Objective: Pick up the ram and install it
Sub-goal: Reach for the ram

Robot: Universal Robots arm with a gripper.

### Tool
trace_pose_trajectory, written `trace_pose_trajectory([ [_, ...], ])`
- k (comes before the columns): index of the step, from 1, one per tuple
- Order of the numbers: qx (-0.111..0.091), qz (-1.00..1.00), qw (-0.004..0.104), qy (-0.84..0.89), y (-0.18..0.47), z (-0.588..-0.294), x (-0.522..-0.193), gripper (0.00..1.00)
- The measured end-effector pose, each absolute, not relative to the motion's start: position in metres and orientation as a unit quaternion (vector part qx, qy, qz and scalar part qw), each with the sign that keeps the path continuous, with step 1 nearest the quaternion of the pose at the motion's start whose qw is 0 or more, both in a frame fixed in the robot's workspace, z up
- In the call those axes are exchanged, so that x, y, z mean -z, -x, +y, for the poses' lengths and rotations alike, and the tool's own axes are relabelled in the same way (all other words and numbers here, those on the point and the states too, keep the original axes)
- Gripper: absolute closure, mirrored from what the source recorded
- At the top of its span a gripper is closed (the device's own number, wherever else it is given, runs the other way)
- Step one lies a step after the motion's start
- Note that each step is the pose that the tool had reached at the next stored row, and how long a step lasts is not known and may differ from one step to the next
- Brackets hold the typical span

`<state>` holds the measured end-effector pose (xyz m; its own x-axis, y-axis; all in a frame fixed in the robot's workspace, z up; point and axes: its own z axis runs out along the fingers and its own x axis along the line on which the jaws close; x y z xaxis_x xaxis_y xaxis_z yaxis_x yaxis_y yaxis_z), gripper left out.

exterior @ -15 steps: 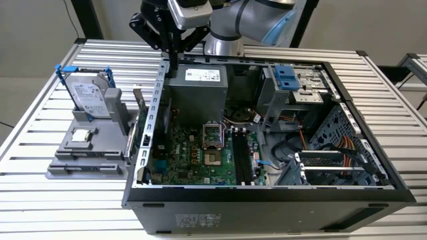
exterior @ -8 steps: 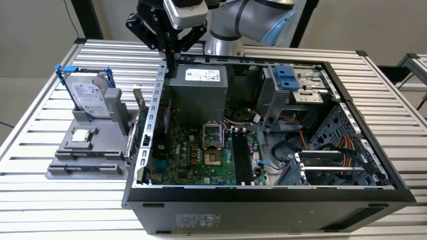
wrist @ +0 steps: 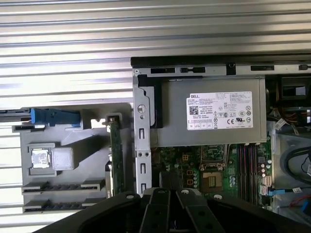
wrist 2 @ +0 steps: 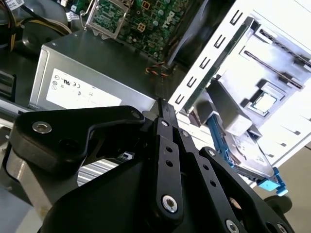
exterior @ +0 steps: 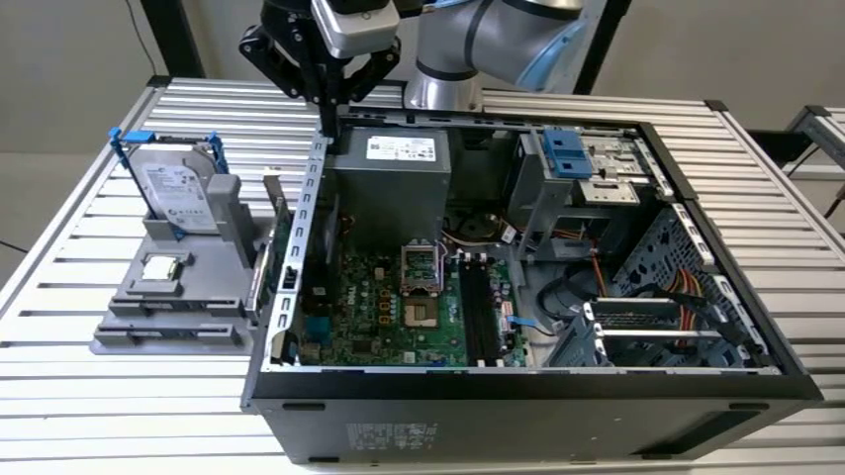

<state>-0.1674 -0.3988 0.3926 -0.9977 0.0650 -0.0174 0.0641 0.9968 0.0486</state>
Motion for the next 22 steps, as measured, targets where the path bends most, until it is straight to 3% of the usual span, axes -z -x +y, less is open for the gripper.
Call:
trace_pose_trajectory([
  [22,-0.024,0.999,0.009,-0.030,0.189,-0.399,-0.393,1.00],
])
